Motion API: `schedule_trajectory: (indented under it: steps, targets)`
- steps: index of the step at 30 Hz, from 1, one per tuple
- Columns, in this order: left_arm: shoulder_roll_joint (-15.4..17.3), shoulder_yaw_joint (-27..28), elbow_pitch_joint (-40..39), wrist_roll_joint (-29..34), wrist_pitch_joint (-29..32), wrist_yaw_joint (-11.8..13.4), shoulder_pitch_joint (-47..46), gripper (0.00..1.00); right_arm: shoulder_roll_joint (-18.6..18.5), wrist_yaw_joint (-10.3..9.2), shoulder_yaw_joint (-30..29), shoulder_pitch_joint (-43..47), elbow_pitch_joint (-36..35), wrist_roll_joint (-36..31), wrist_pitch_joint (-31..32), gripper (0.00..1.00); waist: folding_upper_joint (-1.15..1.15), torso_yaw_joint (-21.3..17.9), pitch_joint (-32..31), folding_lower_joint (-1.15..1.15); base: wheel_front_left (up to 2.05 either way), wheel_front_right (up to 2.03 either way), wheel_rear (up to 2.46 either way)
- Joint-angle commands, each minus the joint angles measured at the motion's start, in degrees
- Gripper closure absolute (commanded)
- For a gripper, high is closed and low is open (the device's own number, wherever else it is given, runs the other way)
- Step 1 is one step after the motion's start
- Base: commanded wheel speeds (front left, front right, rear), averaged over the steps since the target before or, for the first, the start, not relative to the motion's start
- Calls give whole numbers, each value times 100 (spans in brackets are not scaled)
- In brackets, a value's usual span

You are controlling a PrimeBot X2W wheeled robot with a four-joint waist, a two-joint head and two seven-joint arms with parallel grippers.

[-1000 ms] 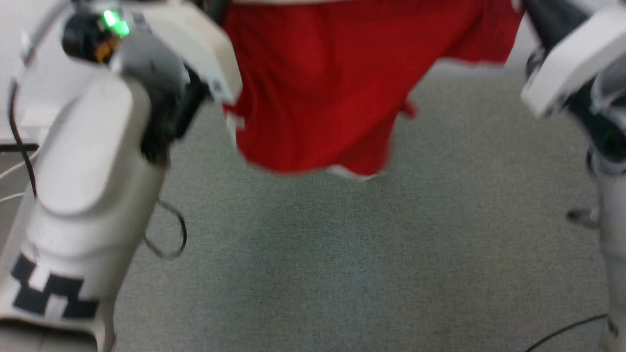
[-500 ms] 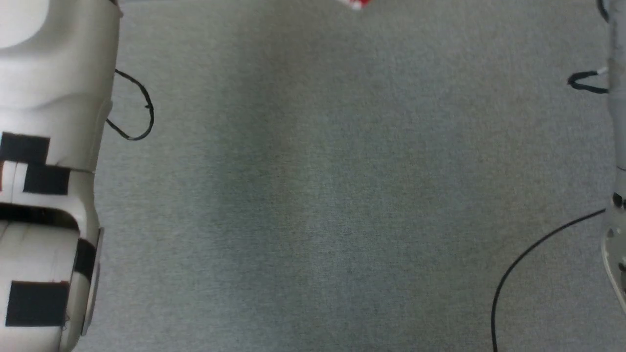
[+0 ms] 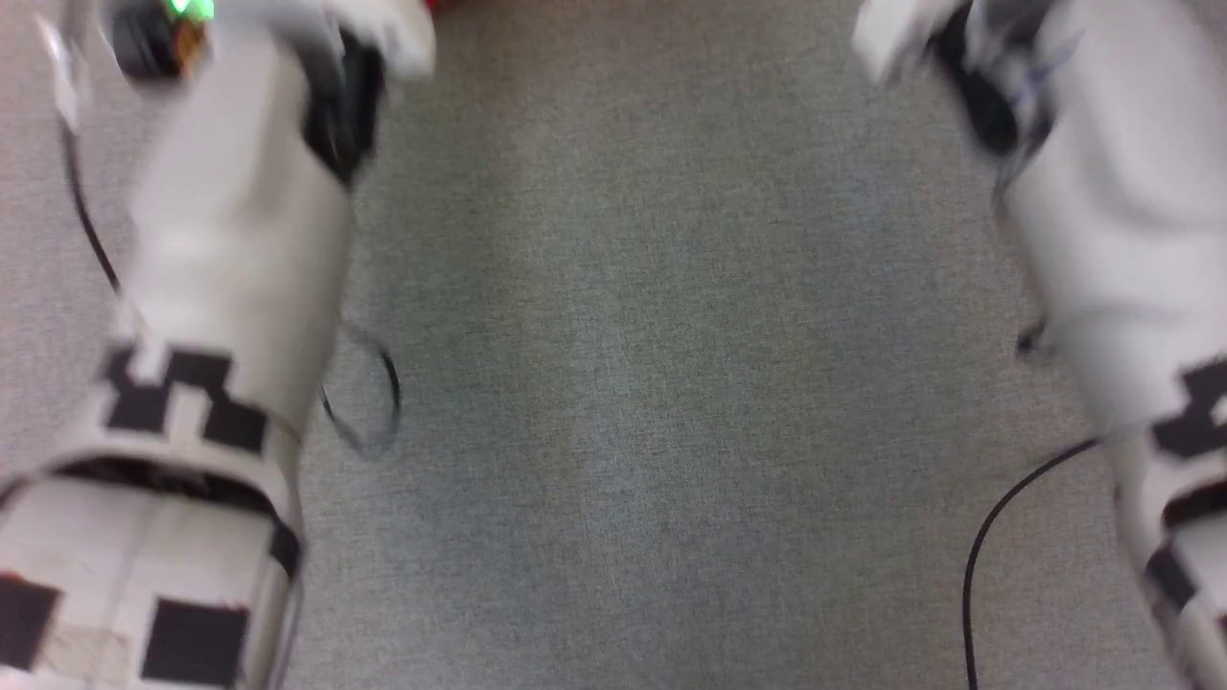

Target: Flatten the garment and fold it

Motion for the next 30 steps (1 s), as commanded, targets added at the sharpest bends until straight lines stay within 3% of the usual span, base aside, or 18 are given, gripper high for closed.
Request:
schedule_trajectory:
  steps: [1, 6, 13, 17, 20, 26, 30]
  targets:
    - [-11, 12, 38, -17, -49, -40, 145, 100, -26, -10, 39, 162, 24, 52, -54, 100, 0, 126, -234, -1, 0, 0, 0]
    - [-127, 97, 100, -213, -184, -418, 1232, 100, -293, -10, 568, 1306, -276, 470, -276, 100, 0, 217, -767, -1, 0, 0, 0]
    - [-128, 54, -740, -59, -210, -436, 3031, 100, -938, -10, 759, 3180, -1542, 674, -331, 100, 0, 318, -1691, -1, 0, 0, 0]
    - [-7, -14, -1749, 154, -211, -157, 4058, 100, -1231, -10, 407, 4369, -2736, 465, 71, 100, 0, 386, -1987, -1, 0, 0, 0]
    - [62, -37, -2635, 136, -92, 61, 4823, 100, -1222, -10, -222, 5349, -3771, 201, 583, 100, 0, 428, -2123, -1, 0, 0, 0]
    - [390, -93, -4862, 84, 766, 703, 6454, 100, -644, -10, -1175, 7279, -5889, -402, 1776, 100, 0, 495, -2240, -1, 0, 0, 0]
    - [595, -178, -6230, 77, 1378, 1129, 7390, 100, -223, -10, -1471, 8190, -6868, -614, 2462, 100, 0, 515, -2239, -1, 0, 0, 0]
